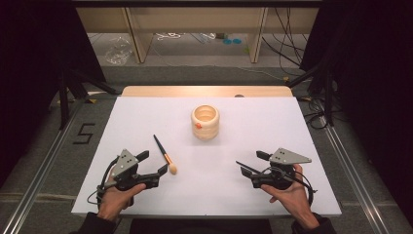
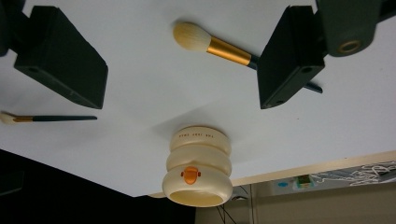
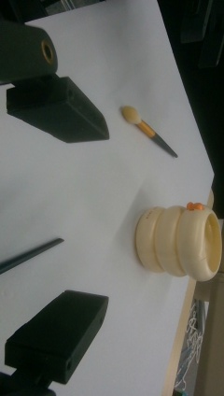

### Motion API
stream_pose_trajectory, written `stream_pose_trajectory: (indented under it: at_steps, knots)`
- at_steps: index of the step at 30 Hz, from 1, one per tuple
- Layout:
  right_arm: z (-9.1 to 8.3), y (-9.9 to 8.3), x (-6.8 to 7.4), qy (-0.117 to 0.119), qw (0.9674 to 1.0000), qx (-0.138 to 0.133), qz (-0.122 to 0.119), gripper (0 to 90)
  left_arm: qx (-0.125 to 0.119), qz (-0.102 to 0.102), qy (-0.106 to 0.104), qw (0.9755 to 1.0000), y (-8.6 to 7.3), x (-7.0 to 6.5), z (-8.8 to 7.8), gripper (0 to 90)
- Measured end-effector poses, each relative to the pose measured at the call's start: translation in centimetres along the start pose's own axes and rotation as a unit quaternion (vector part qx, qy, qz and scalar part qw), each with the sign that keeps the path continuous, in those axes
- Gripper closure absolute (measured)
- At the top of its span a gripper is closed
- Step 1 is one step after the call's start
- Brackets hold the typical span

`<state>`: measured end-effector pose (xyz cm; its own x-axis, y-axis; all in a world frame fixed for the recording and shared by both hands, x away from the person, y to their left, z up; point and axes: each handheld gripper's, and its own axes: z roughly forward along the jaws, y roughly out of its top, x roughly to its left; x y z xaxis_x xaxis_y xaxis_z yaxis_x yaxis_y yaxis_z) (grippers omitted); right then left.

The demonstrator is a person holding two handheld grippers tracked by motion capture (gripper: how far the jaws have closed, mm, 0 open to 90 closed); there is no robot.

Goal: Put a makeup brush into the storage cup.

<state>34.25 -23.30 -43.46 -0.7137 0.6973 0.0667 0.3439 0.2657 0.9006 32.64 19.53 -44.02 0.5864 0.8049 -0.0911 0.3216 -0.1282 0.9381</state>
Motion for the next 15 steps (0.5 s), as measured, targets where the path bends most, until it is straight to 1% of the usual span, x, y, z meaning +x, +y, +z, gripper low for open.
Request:
stream_pose_trajectory:
  at_steps: [1, 2, 3, 4, 5, 6, 7, 8, 11, 12, 13, 14, 15]
  knots:
    - [0.00, -0.01, 0.01, 0.002, 1.0000, -0.002, 0.001, 18.1, 0.001, 0.000, -0.003, 1.0000, 0.03, 0.24, -0.04, 16.5]
    - [-0.02, -0.01, 0.00, 0.002, 1.0000, 0.000, 0.000, 18.3, 0.002, -0.008, -0.003, 1.0000, -0.02, 0.24, -0.01, 16.5]
    - [0.00, -0.02, 0.01, 0.003, 1.0000, 0.002, 0.000, 18.3, 0.002, -0.008, -0.003, 1.0000, -0.02, 0.24, -0.01, 16.4]
    - [0.03, -0.03, 0.02, 0.003, 1.0000, 0.002, 0.000, 18.3, 0.007, 0.002, -0.004, 1.0000, 0.01, 0.44, -0.02, 16.5]
    - [0.04, -0.02, 0.01, 0.003, 1.0000, 0.003, 0.000, 18.4, 0.007, 0.002, -0.005, 1.0000, 0.02, 0.47, -0.02, 16.5]
    - [0.05, -0.01, 0.00, 0.003, 1.0000, 0.002, -0.001, 18.5, 0.006, -0.007, -0.004, 1.0000, 0.01, 0.40, -0.01, 16.4]
    - [0.05, -0.01, -0.01, 0.004, 1.0000, 0.002, -0.001, 18.5, 0.006, -0.007, -0.004, 1.0000, 0.01, 0.40, -0.01, 16.3]
    - [0.03, -0.02, -0.01, 0.005, 1.0000, 0.004, 0.001, 18.5, 0.005, 0.001, -0.006, 1.0000, 0.06, 0.54, 0.01, 16.3]
    - [0.05, -0.04, -0.04, 0.004, 1.0000, 0.004, 0.002, 18.5, 0.007, 0.005, -0.007, 0.9999, 0.13, 0.69, -0.01, 16.1]
    - [0.07, -0.04, -0.05, 0.004, 1.0000, 0.005, 0.002, 18.5, 0.008, 0.005, -0.010, 0.9999, 0.16, 0.76, 0.01, 16.2]
    - [0.09, -0.05, -0.06, 0.004, 1.0000, 0.005, 0.001, 18.5, 0.009, 0.000, -0.015, 0.9999, 0.16, 0.78, 0.09, 16.5]
    - [0.21, -0.10, -0.03, 0.007, 1.0000, 0.001, 0.004, 18.6, 0.009, 0.000, -0.015, 0.9999, 0.16, 0.78, 0.09, 16.4]
    - [0.14, -0.08, -0.05, 0.005, 1.0000, 0.007, 0.002, 18.6, 0.016, 0.009, -0.020, 0.9996, 0.26, 1.01, 0.29, 16.2]
